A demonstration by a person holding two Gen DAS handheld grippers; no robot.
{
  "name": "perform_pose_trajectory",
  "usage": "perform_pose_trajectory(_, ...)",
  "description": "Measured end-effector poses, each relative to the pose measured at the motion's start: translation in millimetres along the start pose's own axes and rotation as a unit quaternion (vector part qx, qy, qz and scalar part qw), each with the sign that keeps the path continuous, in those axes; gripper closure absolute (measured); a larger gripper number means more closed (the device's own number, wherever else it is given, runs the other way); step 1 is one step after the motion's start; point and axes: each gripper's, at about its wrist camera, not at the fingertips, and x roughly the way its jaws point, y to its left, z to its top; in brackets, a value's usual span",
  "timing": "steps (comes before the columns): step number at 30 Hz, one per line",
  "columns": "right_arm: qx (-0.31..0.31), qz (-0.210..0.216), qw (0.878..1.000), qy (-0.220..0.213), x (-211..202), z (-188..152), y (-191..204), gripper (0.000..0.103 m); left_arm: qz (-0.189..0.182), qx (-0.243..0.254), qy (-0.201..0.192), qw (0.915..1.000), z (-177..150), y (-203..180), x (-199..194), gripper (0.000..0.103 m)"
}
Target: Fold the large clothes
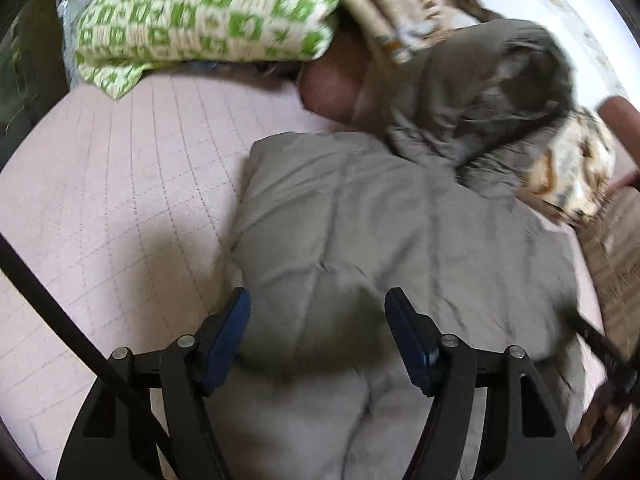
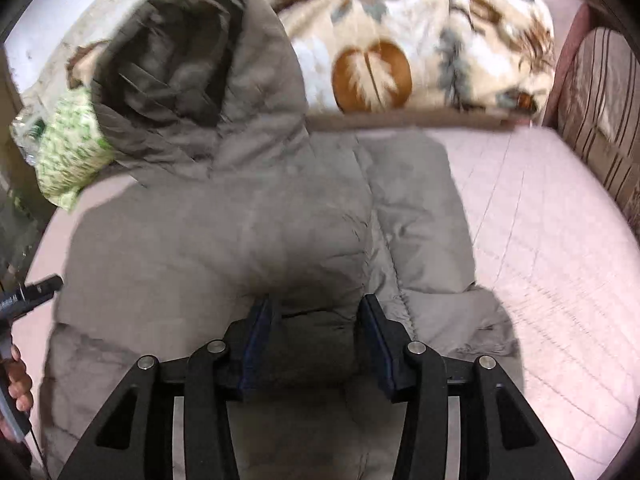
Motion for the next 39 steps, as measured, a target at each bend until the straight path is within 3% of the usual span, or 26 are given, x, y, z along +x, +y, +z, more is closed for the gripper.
perform_pose_trajectory(4, -0.007, 0.023, 1.000, -0.005, -20, -4, 15, 0.054, -0.012, 0.021, 0.003, 0.9997, -29, -1, -32, 0.034)
perform_pose_trajectory(7, -0.042, 0.015, 0.999, 0.004, -25, -15, 35, 0.053, 0.002, 0.028, 0.024, 0.9993, -58, 5, -39, 0.034)
perform_pose_trajectory(11, -0.062, 0.000, 0.997, 0.046, -9, -35, 47, 0.053, 0.026, 0.021, 0.081, 0.9962, -89, 14, -21, 0.034)
perform_pose_trajectory(13, -0.056, 0.000, 0.996, 0.064, -7, -43, 44, 0.053, 0.046, 0.026, 0.079, 0.9955, -98, 13, -28, 0.034)
perform_pose_trajectory(16, -0.046, 0.018, 0.998, 0.049, -36, -55, 40, 0.053, 0.008, 0.024, 0.056, 0.9981, -107, 8, -62, 0.034)
perform_pose_trajectory(23, -0.040, 0.053, 0.998, 0.001, -114, -100, 37, 0.053, -0.009, 0.049, 0.020, 0.9986, -154, 4, -130, 0.034)
perform_pose_trajectory(30, -0.033, 0.063, 0.997, 0.029, -135, -167, 30, 0.053, -0.021, 0.008, 0.064, 0.9977, -220, 25, -126, 0.034)
perform_pose_trajectory(34, -0.033, 0.046, 0.995, 0.086, -109, -208, 23, 0.053, -0.004, 0.039, 0.059, 0.9975, -229, 22, -123, 0.034)
perform_pose_trajectory(39, 0.016, 0.072, 0.997, 0.031, -152, -207, -2, 0.050, -0.040, 0.006, 0.047, 0.9981, -229, 45, -156, 0.034)
